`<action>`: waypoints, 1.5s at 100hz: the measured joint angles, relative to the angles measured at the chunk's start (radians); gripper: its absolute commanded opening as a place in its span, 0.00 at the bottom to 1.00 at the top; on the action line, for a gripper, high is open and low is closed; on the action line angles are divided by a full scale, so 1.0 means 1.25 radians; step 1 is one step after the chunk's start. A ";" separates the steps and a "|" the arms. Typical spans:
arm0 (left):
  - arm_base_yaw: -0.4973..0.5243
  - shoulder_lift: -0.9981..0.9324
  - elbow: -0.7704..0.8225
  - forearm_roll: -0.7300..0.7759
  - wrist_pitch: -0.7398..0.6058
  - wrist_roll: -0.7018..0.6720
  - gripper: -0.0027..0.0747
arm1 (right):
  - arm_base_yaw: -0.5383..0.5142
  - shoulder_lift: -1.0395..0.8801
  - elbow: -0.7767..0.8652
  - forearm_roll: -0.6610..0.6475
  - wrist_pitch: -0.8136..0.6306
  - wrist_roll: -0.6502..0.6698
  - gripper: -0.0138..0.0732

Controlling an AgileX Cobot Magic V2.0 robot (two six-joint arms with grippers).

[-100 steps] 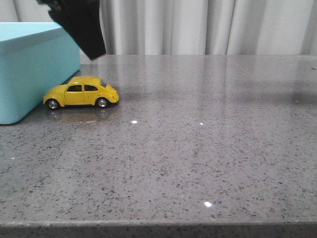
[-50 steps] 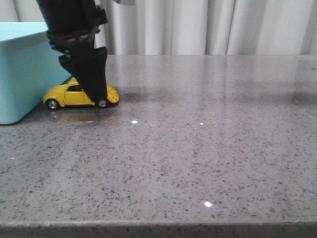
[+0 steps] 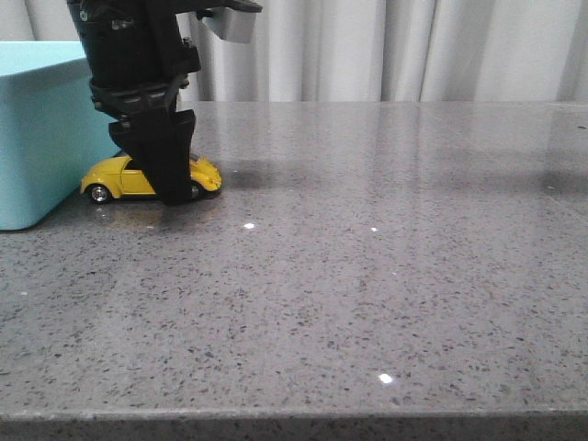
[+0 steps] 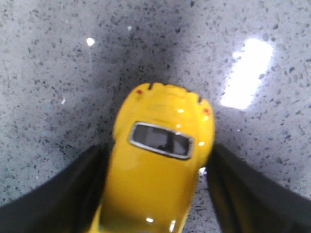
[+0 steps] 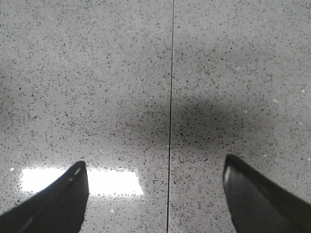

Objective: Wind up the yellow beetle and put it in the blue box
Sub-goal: 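Lift the beetle with the left gripper and move it over the box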

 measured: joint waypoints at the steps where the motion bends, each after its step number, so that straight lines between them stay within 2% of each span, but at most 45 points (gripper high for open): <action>1: 0.000 0.000 0.000 0.000 0.000 0.000 0.44 | 0.000 0.000 0.000 0.000 0.000 -0.001 0.81; 11: 0.000 0.000 -0.003 0.000 0.002 0.000 0.37 | 0.000 0.000 0.000 0.000 0.000 -0.001 0.81; 28: 0.000 0.002 -0.052 0.000 0.020 0.000 0.36 | 0.000 0.000 0.000 0.000 0.000 -0.002 0.81; 48: -0.012 0.002 -0.191 -0.002 0.071 0.000 0.36 | 0.000 0.000 0.000 0.000 0.000 -0.002 0.81; 62: -0.013 0.002 -0.309 0.011 0.122 -0.042 0.36 | 0.000 0.000 0.000 0.000 0.000 -0.003 0.81; 83: 0.035 -0.010 -0.428 0.043 0.144 -0.112 0.36 | 0.000 0.000 0.000 0.000 0.000 -0.003 0.81; 119: 0.238 -0.054 -0.423 0.041 0.153 -0.215 0.36 | 0.000 0.000 0.000 0.000 0.000 -0.004 0.81; 150: 0.346 -0.055 -0.226 0.023 0.148 -0.229 0.36 | 0.000 0.000 0.000 0.000 0.000 -0.005 0.81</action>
